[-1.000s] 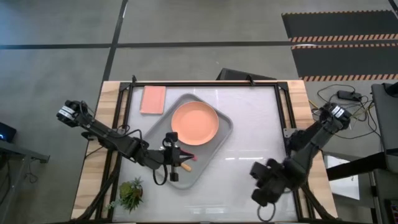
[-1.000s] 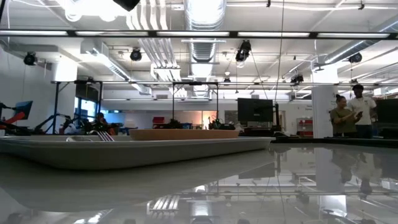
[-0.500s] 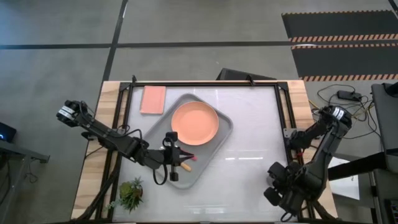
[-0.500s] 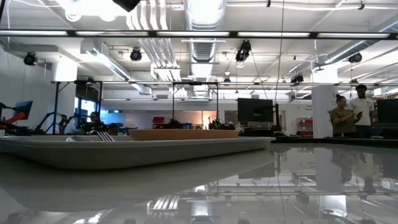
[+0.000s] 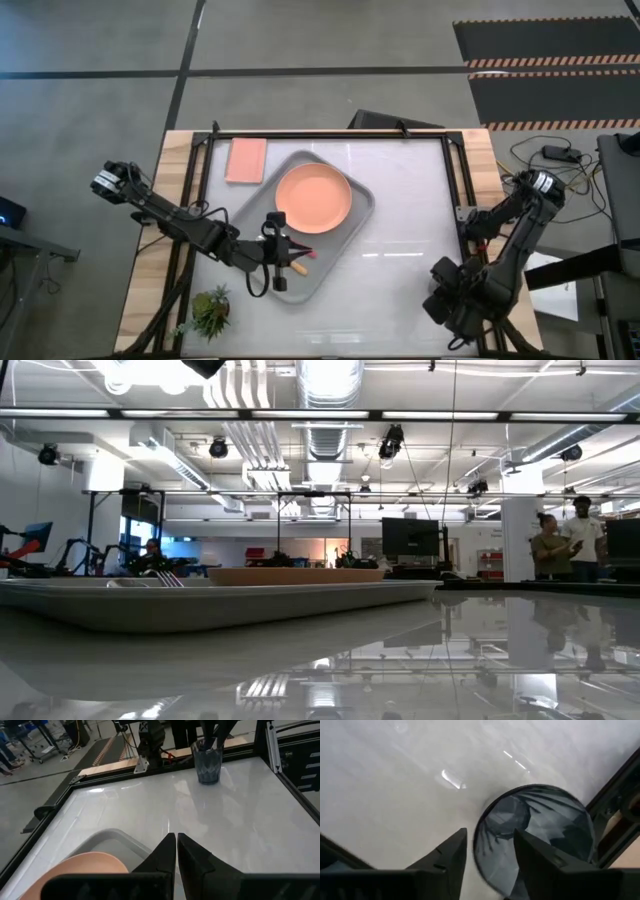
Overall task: Pick and place plate/cup/fork/spoon on tray
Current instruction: Put the blue glass on the gray serving tray to the top left of the orange plate
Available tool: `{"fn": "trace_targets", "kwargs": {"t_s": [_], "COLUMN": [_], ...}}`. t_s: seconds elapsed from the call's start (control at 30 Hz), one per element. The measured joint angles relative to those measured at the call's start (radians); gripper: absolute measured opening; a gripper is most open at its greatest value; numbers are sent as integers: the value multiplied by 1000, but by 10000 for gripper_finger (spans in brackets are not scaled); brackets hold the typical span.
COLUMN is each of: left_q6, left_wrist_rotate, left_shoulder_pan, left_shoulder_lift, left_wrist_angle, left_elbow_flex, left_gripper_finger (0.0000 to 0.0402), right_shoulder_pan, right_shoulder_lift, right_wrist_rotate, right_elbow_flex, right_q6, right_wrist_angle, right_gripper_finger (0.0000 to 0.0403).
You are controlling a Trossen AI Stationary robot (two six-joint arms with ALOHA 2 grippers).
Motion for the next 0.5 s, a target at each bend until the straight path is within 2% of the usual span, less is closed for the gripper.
{"fn": "trace_targets", "kwargs": {"t_s": [0.33,0.5], "left_q6": [0,0], "left_wrist_rotate": [0,0], "left_shoulder_pan": [0,0], "left_shoulder_lift": [0,0], "left_wrist_angle": [0,0], "left_elbow_flex": [0,0], "left_gripper_finger": [0,0], "right_shoulder_pan": [0,0], "right_shoulder_lift": [0,0], "right_wrist_rotate": [6,4], "right_elbow_flex": [-80,-124], "right_q6": [-4,-13], "right_wrist_angle": [59,128], "right_gripper_finger": [158,130]}}
